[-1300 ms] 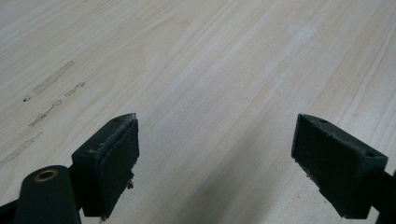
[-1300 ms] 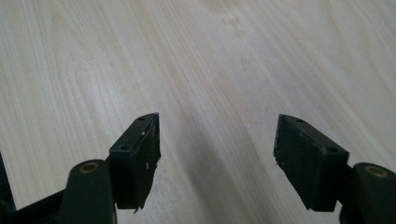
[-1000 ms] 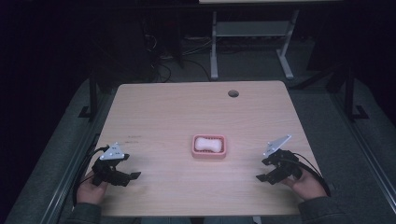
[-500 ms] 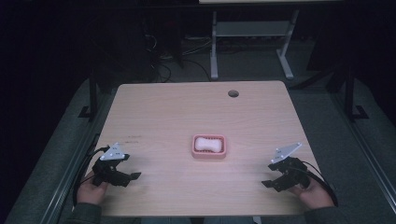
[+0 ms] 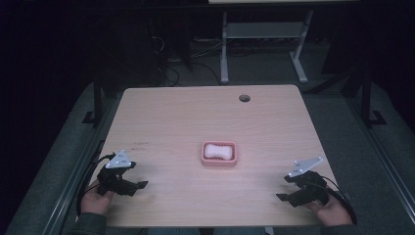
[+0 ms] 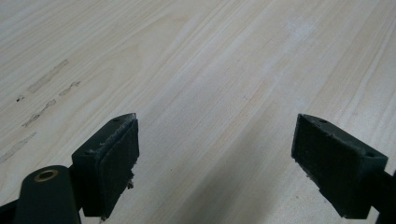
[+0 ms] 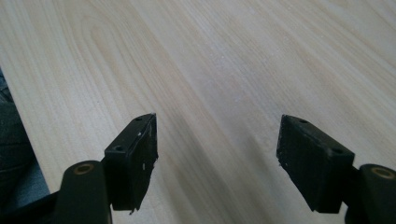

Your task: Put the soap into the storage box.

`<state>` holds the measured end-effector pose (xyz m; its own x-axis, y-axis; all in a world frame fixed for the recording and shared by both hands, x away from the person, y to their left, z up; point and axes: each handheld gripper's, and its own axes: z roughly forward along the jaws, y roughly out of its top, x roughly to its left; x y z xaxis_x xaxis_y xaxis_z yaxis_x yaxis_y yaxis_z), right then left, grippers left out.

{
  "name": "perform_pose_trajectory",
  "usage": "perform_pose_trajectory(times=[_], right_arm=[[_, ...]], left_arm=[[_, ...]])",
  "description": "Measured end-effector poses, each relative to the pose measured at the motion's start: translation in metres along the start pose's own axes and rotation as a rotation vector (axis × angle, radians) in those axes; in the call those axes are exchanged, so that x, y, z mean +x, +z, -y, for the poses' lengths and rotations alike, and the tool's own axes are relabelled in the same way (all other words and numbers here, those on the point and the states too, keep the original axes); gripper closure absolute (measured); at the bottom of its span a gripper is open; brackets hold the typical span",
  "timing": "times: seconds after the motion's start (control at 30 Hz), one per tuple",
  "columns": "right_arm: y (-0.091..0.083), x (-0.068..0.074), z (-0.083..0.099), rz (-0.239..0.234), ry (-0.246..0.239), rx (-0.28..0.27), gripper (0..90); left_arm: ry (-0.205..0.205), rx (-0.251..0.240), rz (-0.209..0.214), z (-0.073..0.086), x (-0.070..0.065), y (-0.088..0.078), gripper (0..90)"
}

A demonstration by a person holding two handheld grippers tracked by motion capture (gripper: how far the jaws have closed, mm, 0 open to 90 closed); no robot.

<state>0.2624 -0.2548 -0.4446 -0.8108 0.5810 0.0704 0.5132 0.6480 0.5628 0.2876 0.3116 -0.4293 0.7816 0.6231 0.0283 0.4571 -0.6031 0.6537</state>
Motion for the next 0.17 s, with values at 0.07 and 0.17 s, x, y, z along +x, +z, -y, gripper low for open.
perform_pose_trajectory(times=[0.07,0.17], right_arm=[[0.0004,0.0022,0.0031,0.001,0.004,-0.010,28.5],[0.0018,0.0059,0.0061,0.010,0.005,-0.005,27.6]], left_arm=[[0.001,0.001,0.000,0.0001,0.0000,0.0003,14.9],[0.001,0.004,0.004,-0.0004,-0.0007,0.0007,14.9]])
